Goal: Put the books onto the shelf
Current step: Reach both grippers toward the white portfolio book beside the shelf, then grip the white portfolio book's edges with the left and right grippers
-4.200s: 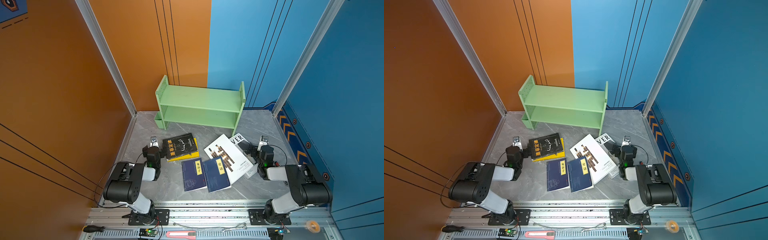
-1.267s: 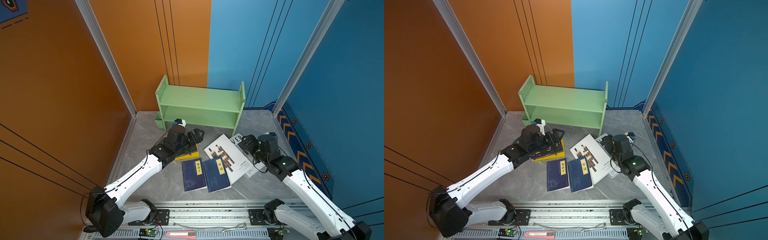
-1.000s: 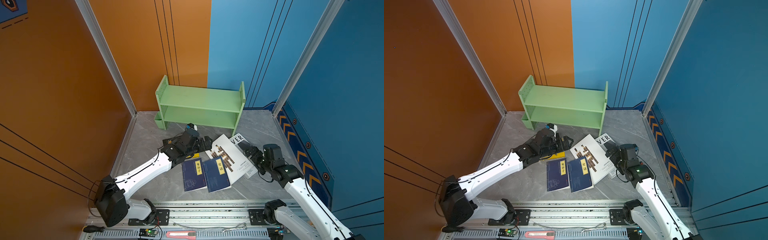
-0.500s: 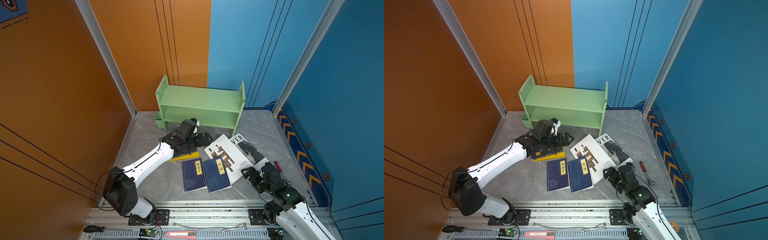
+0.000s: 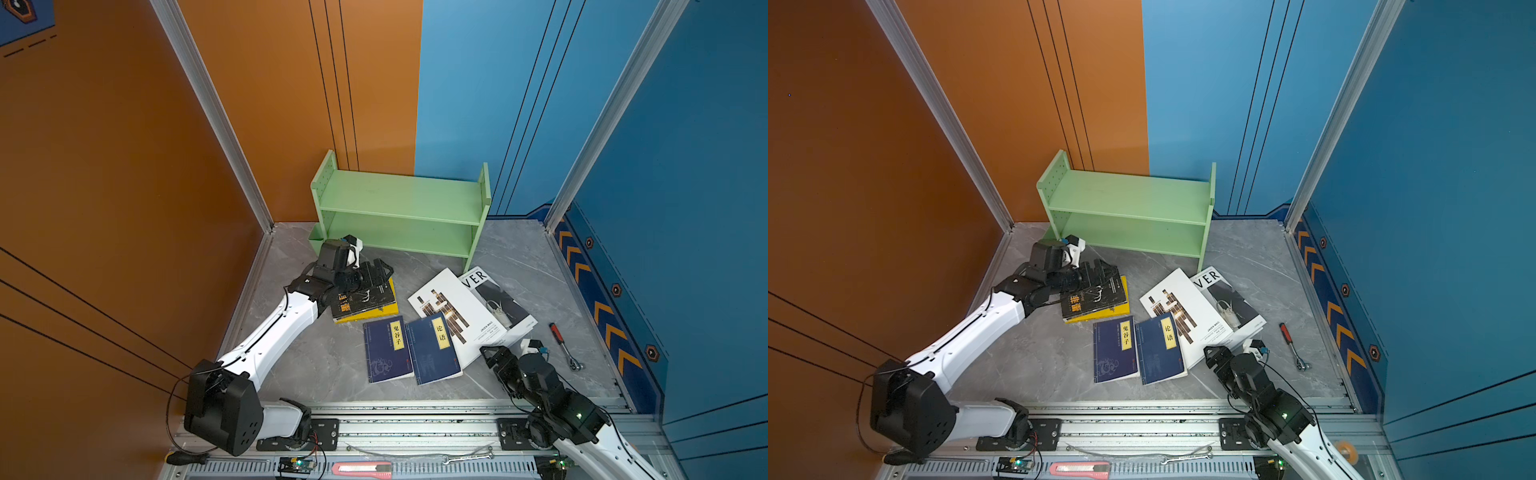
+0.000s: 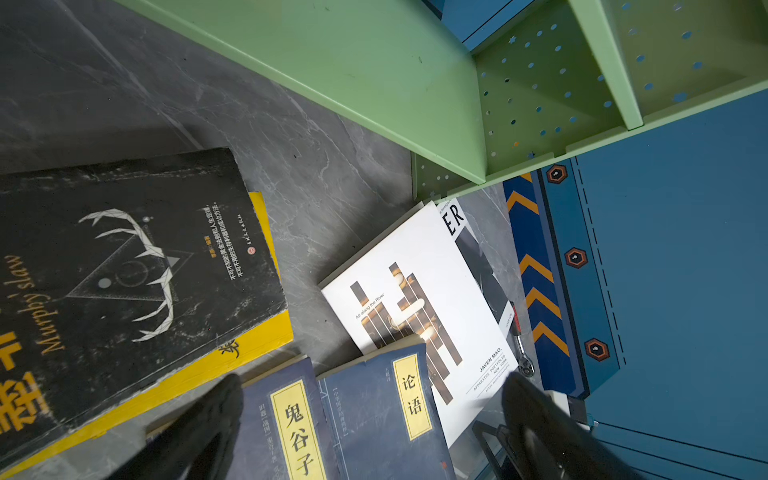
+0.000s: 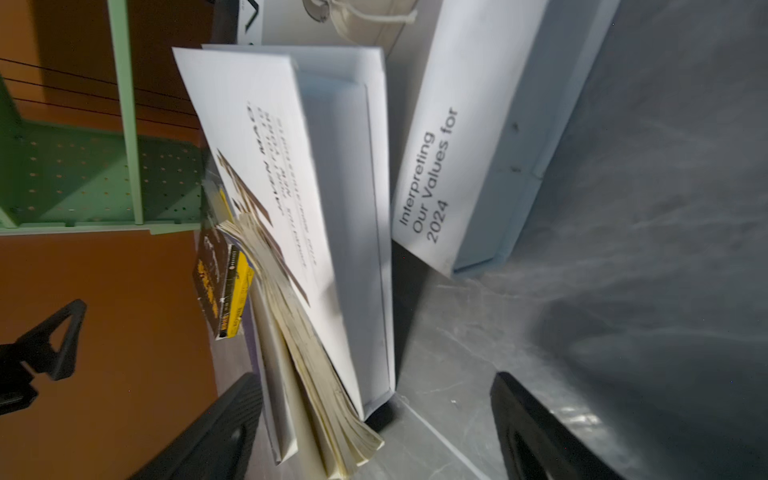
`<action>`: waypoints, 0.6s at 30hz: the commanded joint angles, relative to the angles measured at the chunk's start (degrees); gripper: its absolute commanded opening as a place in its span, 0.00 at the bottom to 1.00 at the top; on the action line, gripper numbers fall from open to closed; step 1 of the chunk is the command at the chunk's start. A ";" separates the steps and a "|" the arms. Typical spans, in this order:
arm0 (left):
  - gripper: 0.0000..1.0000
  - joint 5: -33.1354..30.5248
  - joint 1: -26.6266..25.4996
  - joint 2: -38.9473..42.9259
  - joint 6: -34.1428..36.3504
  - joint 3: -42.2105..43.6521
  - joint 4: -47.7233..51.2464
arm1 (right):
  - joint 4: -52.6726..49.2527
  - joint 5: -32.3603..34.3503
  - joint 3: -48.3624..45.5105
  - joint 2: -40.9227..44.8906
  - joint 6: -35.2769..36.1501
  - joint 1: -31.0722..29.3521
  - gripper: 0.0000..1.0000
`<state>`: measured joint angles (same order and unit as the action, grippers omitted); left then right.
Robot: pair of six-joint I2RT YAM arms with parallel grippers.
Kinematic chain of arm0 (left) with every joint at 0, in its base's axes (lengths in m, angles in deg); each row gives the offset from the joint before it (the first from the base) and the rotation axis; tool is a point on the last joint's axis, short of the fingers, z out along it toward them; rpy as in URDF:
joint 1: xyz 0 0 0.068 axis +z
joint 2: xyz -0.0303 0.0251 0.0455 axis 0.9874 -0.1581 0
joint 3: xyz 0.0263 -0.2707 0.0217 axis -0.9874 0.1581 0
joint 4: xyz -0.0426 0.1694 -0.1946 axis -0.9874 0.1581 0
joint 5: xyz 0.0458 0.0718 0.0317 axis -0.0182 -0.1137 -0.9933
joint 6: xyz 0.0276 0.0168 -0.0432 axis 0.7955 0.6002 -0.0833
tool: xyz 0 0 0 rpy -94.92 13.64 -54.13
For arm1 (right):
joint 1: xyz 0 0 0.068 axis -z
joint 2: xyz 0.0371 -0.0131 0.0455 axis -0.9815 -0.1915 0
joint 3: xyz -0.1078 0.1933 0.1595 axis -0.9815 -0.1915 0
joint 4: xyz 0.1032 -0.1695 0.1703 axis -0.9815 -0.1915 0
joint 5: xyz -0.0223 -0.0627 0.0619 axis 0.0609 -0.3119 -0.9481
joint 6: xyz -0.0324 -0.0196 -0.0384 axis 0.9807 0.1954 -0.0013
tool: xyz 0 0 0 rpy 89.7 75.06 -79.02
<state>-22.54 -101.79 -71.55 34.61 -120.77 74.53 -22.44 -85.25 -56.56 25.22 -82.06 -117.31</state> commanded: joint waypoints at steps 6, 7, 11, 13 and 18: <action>0.98 1.82 0.58 2.69 -0.82 1.84 -0.07 | 17.43 3.31 -0.76 -20.25 1.68 -3.63 0.91; 0.98 1.50 0.63 3.06 -0.84 1.84 0.14 | 19.19 3.45 -0.42 -22.35 2.36 -3.75 0.92; 0.98 0.57 0.82 4.55 -0.35 1.84 1.32 | 25.70 3.73 -0.71 -27.51 3.14 -3.67 0.92; 0.98 -0.08 0.92 5.32 0.18 1.84 2.28 | 27.21 4.17 -1.07 -27.81 3.16 -3.63 0.91; 0.98 -0.75 1.47 6.91 -0.31 4.61 1.93 | 31.39 6.64 -3.72 -24.39 3.13 -2.44 0.89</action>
<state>-22.45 -100.98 -65.59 34.24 -117.84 75.25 5.74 -81.64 -58.31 -0.95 -79.90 -120.59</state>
